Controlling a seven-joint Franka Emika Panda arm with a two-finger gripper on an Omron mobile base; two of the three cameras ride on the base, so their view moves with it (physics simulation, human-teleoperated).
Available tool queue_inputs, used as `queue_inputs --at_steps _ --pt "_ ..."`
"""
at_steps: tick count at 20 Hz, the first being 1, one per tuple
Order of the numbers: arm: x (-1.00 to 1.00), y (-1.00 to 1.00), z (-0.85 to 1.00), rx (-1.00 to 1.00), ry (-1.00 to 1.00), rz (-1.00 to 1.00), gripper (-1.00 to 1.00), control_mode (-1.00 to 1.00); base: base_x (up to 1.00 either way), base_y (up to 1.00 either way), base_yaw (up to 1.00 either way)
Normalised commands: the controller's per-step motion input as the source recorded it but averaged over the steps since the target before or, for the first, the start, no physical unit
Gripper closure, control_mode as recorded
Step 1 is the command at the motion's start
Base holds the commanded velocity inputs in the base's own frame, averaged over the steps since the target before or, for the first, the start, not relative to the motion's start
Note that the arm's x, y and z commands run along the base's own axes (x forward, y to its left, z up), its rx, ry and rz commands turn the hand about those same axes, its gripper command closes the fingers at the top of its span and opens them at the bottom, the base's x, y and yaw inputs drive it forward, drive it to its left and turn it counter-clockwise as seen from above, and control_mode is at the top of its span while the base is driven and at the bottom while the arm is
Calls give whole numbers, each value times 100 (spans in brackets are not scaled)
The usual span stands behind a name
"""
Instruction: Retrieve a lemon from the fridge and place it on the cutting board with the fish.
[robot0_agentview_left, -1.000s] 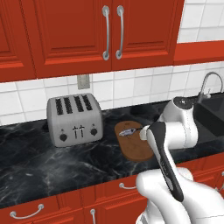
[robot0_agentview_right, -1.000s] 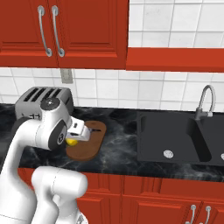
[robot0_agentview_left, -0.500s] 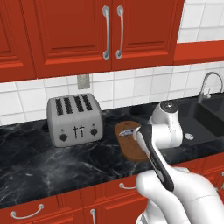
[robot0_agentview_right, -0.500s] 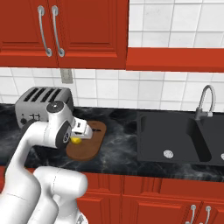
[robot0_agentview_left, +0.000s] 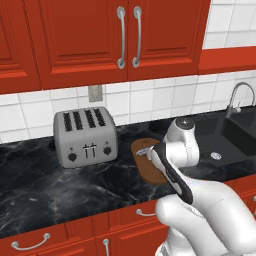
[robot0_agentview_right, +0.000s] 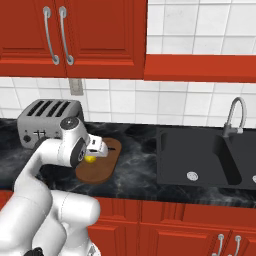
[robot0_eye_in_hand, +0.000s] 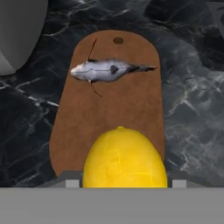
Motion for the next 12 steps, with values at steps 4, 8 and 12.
queue_inputs --at_steps 4,8,12 --pt "32 0 -29 0 1 9 100 -100 0 0 0" --pt "29 0 -32 -1 0 8 100 -100 0 0 0" --pt "29 0 -33 -5 0 7 100 -100 0 0 0"
